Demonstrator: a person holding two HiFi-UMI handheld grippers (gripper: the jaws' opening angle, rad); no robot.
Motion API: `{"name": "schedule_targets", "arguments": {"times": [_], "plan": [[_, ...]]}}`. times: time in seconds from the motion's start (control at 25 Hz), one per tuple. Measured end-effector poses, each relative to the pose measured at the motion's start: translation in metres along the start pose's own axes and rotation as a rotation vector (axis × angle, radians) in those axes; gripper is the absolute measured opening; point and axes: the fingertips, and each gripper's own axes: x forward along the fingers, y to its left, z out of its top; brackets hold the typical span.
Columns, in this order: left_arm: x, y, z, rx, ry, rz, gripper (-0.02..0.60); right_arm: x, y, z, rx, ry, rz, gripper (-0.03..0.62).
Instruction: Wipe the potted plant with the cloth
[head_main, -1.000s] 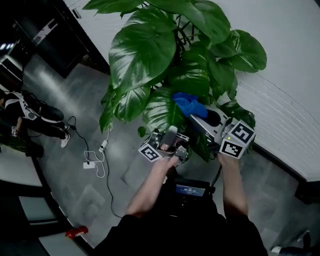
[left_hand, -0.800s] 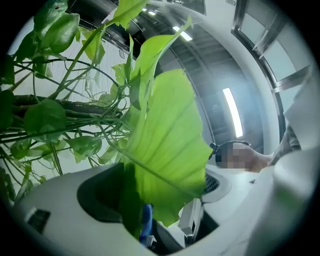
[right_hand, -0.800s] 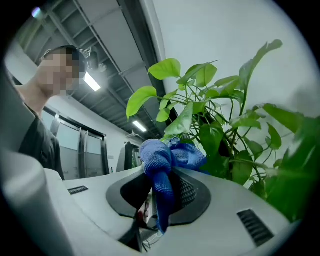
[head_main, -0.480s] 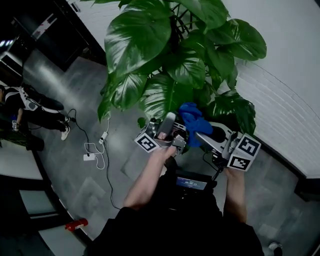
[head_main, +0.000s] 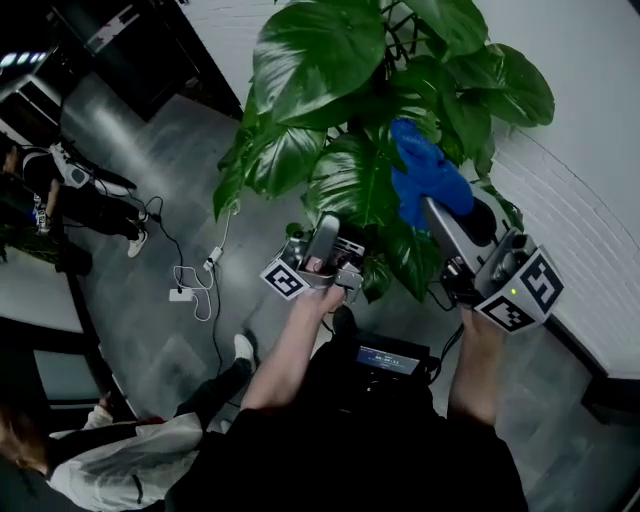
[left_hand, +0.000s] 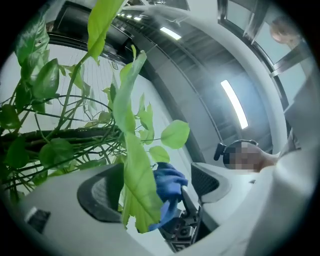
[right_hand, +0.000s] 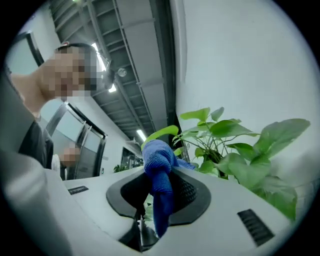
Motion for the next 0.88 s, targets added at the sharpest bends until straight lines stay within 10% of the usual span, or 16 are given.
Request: {"name": "schedule_targets", "arguments": {"times": [0.24, 0.88], "plan": [[0.003, -0.015, -0.001, 0.008, 0.002, -0.027, 0.42, 0.055, 0.013, -0.095, 0.099, 0.265, 0.106, 0.095], [-0.018, -0.006, -0.025, 0.016, 0.014, 0.073, 0.42, -0.014, 0.058, -0.16, 0.273, 0.38, 0.165, 0.095]]}}
